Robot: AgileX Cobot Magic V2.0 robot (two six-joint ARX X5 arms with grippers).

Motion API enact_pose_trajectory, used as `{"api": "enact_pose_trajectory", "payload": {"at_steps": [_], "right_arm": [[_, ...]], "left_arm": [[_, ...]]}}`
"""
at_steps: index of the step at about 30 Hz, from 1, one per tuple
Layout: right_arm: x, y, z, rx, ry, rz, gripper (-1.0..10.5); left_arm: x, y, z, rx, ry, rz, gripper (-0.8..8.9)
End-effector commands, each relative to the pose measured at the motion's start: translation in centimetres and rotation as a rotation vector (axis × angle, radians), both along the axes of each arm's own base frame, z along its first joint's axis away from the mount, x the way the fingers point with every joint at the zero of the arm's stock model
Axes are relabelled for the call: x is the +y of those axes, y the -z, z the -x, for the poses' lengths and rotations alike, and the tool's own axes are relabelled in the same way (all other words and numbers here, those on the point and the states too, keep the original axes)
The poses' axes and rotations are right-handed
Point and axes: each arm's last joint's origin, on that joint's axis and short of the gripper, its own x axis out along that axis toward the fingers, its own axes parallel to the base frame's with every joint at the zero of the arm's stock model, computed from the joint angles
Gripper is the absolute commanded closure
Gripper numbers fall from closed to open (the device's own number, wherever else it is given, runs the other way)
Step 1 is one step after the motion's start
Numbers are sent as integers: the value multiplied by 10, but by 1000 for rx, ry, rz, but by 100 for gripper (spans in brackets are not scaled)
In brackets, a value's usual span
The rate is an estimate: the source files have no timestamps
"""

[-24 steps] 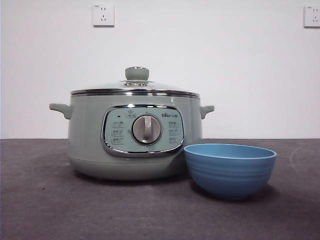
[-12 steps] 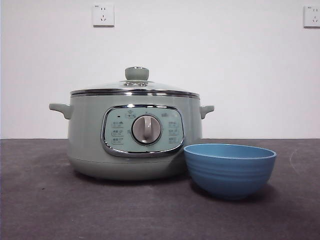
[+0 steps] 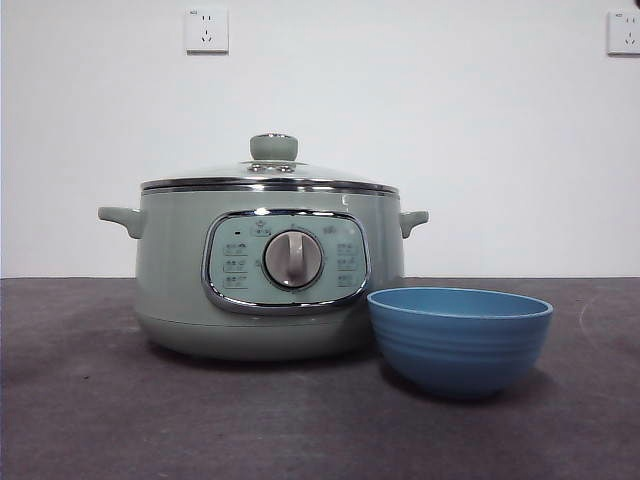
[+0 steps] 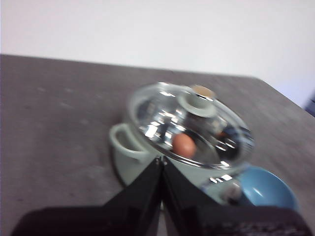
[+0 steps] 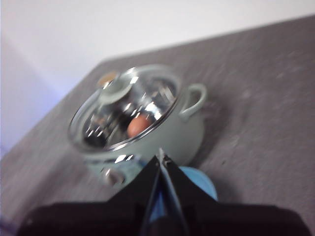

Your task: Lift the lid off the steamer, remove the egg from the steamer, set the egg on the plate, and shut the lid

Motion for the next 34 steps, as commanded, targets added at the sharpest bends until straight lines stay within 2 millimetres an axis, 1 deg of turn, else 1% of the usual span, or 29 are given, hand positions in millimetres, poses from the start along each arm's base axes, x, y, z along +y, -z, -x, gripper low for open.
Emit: {"api": "enact_pose_trajectory", "payload": {"at_steps": [1, 5, 8, 14, 18, 19, 20, 21, 23, 24, 25, 26, 34], "right_arm": [[3, -14, -10, 13, -109, 85, 958], [7, -32, -22, 83, -238, 135, 958], [11, -40, -28, 130, -297, 176, 958], [20, -43, -31, 173, -371, 207, 957], [21, -43, -31, 171, -374, 216, 939], [21, -43, -31, 172, -373, 216, 929], [21, -43, -31, 172, -373, 216, 875], [21, -43, -31, 173, -373, 215, 798], [21, -43, -31, 175, -371, 213, 574], [21, -43, -31, 179, -369, 210, 492], [21, -42, -31, 181, -368, 208, 431], [21, -42, -31, 183, -366, 207, 410], [21, -42, -31, 184, -366, 205, 411]], "left_arm": [[-1, -10, -3, 23, 79, -35, 820], [-3, -25, -8, 66, 163, -50, 820], [-4, -32, -11, 90, 213, -52, 820], [-4, -32, -16, 138, 233, -50, 821], [-4, -32, -16, 140, 232, -49, 806], [-4, -32, -16, 142, 231, -46, 770], [-4, -32, -16, 142, 231, -46, 685], [-4, -32, -16, 143, 231, -45, 582], [-4, -32, -16, 145, 229, -41, 323], [-4, -32, -16, 145, 229, -41, 272], [-4, -32, -16, 145, 229, -41, 271], [-4, -32, -16, 144, 230, -41, 274], [-4, -38, -19, 74, 230, -51, 274]]}}
